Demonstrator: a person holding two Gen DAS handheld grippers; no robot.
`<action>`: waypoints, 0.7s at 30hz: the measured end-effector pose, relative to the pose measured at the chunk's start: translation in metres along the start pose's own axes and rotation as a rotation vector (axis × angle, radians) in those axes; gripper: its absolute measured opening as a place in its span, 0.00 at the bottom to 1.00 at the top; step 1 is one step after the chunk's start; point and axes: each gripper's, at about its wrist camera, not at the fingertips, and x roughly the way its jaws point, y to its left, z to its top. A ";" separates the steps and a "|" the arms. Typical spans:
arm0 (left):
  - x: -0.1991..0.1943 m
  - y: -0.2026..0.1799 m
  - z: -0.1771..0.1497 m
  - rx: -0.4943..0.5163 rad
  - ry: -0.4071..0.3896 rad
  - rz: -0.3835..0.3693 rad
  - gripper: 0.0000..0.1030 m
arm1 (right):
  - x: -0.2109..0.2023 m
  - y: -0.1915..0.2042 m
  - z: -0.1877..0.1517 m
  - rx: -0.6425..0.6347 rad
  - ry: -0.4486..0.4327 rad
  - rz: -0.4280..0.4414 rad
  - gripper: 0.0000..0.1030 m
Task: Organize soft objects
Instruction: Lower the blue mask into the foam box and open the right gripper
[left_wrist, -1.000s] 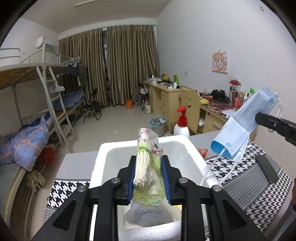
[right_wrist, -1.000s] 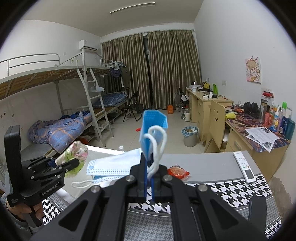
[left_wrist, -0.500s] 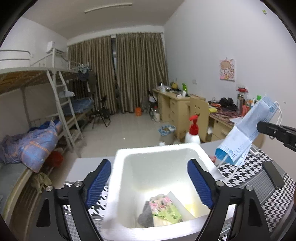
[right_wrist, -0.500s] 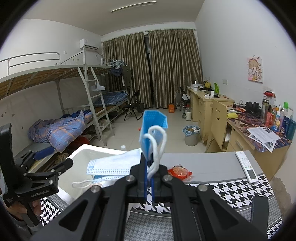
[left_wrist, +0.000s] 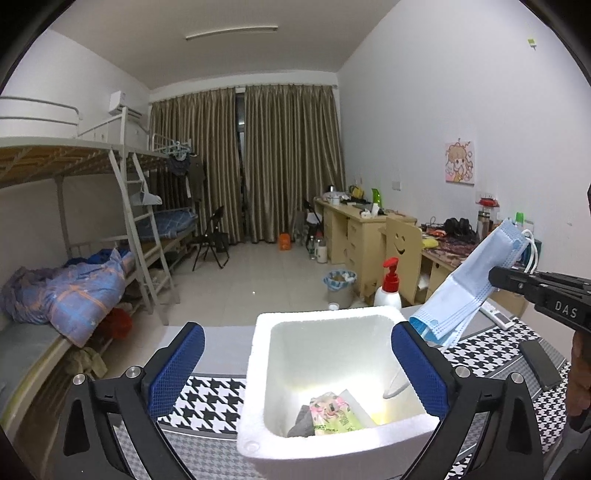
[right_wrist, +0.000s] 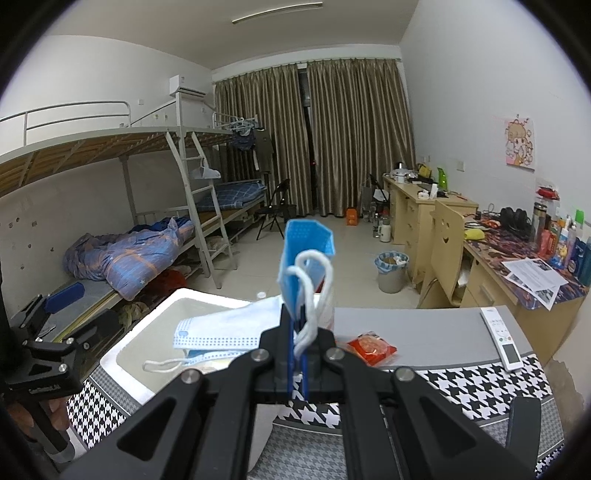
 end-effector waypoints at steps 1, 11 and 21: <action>-0.001 0.001 0.000 -0.002 0.000 0.003 0.99 | 0.001 0.002 0.001 -0.005 0.001 0.003 0.05; -0.016 0.019 -0.004 -0.039 -0.019 0.063 0.99 | 0.006 0.018 0.004 -0.026 0.003 0.039 0.05; -0.022 0.034 -0.011 -0.052 -0.013 0.105 0.99 | 0.017 0.034 0.005 -0.050 0.025 0.069 0.05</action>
